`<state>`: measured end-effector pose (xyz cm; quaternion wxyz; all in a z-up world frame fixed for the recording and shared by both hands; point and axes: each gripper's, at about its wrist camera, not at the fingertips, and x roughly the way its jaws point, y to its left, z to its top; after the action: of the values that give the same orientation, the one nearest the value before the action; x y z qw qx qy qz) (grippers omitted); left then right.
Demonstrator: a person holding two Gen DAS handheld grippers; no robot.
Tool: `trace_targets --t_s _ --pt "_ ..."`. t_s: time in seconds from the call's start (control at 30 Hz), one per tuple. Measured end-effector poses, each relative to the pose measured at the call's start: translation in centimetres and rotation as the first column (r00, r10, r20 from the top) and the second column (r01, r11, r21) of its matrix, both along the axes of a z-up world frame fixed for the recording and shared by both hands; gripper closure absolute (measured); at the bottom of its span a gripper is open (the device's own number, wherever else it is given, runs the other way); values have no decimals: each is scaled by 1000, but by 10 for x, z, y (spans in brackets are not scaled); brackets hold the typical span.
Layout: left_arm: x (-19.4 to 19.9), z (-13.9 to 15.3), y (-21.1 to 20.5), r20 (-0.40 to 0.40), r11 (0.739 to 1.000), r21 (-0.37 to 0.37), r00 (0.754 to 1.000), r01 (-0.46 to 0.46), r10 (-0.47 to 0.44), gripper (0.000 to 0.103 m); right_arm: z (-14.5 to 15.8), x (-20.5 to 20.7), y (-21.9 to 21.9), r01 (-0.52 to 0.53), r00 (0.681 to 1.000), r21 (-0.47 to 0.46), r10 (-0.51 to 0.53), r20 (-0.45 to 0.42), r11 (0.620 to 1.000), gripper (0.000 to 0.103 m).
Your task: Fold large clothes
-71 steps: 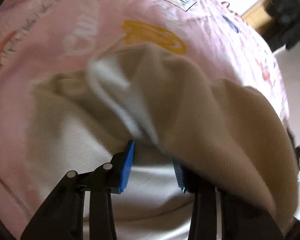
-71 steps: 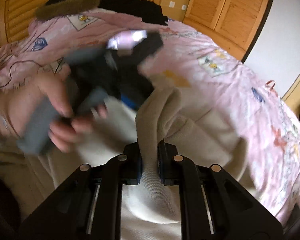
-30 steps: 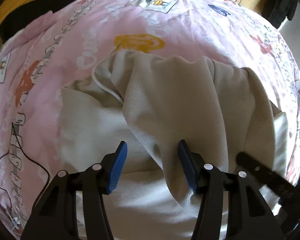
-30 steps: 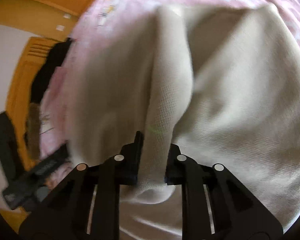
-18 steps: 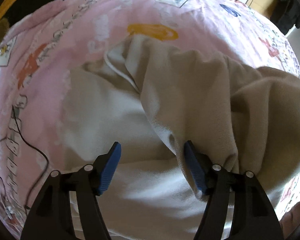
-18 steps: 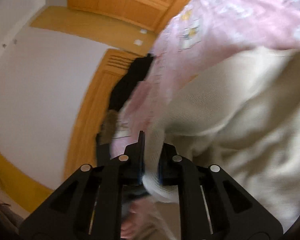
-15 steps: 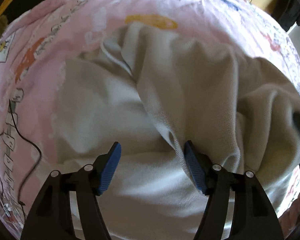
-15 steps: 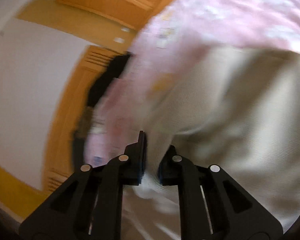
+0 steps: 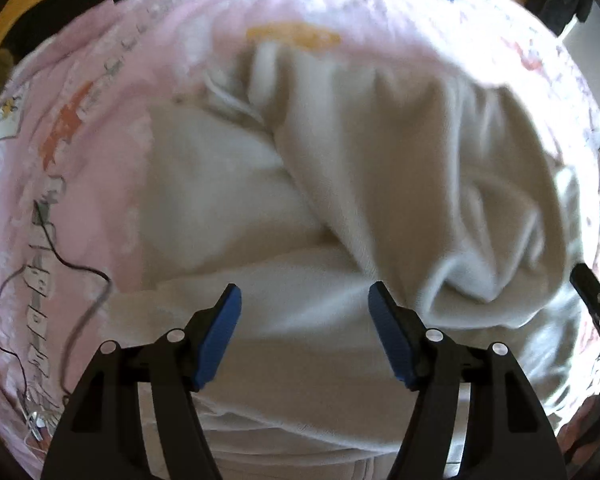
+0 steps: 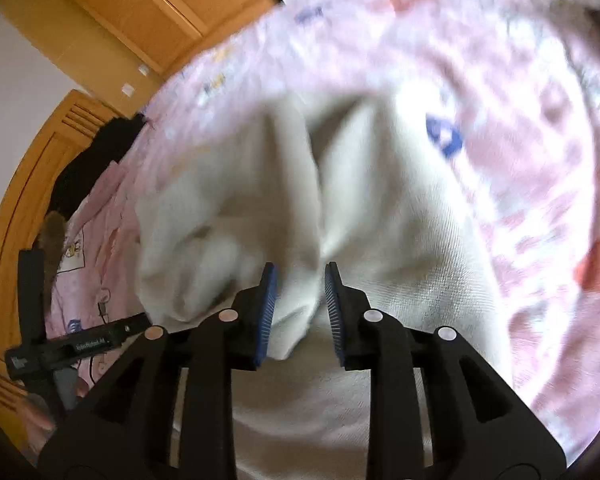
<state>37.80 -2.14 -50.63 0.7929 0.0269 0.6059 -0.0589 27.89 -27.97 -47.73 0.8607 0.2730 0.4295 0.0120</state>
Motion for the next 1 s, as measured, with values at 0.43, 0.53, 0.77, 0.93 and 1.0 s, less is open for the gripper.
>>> trace_targets --t_s 0.43,0.53,0.77,0.93,1.0 --pt "139 -65 -43 -76 981 193 996 -23 39 40 -71 3 96 -123 985 16 124 -118 992 84" --pt "139 -78 -50 -20 957 290 1000 0 6 23 -71 -12 101 -135 988 -39 131 -83 990 90" --pt "74 -33 -53 61 977 212 998 17 -30 42 -13 -7 66 -131 991 19 131 10 991 87" --pt "8 -10 -56 29 999 -1 998 -52 52 42 -27 20 40 -131 989 18 132 -63 991 87" --pt "-3 -17 -61 27 997 -3 997 -72 72 42 -41 27 35 -135 986 -12 134 -100 991 87"
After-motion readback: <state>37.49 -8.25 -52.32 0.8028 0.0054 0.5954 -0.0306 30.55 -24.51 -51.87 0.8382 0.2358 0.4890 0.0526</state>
